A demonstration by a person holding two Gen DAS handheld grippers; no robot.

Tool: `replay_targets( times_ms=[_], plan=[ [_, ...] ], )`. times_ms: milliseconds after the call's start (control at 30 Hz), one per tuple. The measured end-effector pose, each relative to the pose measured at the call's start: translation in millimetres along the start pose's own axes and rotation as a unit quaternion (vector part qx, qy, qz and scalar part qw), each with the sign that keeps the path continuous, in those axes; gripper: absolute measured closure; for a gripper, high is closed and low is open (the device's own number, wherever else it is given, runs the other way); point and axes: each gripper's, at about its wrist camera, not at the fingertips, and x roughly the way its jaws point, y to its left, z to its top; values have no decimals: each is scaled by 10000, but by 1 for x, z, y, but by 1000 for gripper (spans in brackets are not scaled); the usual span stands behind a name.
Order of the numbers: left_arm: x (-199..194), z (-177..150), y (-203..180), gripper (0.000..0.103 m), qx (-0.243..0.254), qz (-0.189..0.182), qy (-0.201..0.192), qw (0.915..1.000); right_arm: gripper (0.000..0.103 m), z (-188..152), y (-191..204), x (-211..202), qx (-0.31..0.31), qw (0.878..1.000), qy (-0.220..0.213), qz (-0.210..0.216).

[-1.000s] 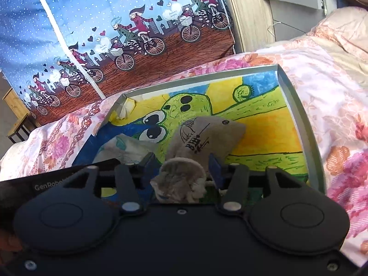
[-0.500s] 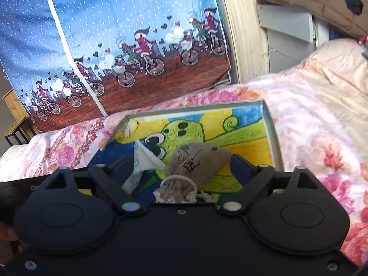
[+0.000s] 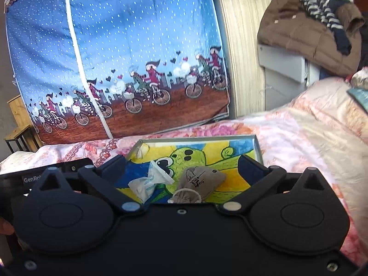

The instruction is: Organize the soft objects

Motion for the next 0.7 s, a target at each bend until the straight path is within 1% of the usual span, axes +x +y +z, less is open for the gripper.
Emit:
replay_targets(
  times_ms=[100,167,233,367,467,633,700],
  plan=[
    [-19,0,-1,8,23,41,-140,9999,0,0,6,-21,-56,9998,-149,-76],
    [-33,-1,-2,4,26,57,-229,9997,0,0,7,-33,-36,9996,-239,-122],
    [-46,-3,-3,1,36,84,-328,9994,0,-1,8,-42,28,9994,-292,-172],
    [-73,-10,-5,1,96,56,-442,9990,0,-6,9,-60,124,9988,-393,-280],
    [-90,-18,-6,1,144,85,-495,9986,0,-16,10,-77,115,9983,-461,-338],
    [-114,-33,-6,1,195,134,-460,9987,0,-32,15,-94,61,9984,-391,-401],
    [-123,-41,-5,1,219,207,-447,9985,0,-42,18,-101,-28,9990,-244,-362]
  ],
)
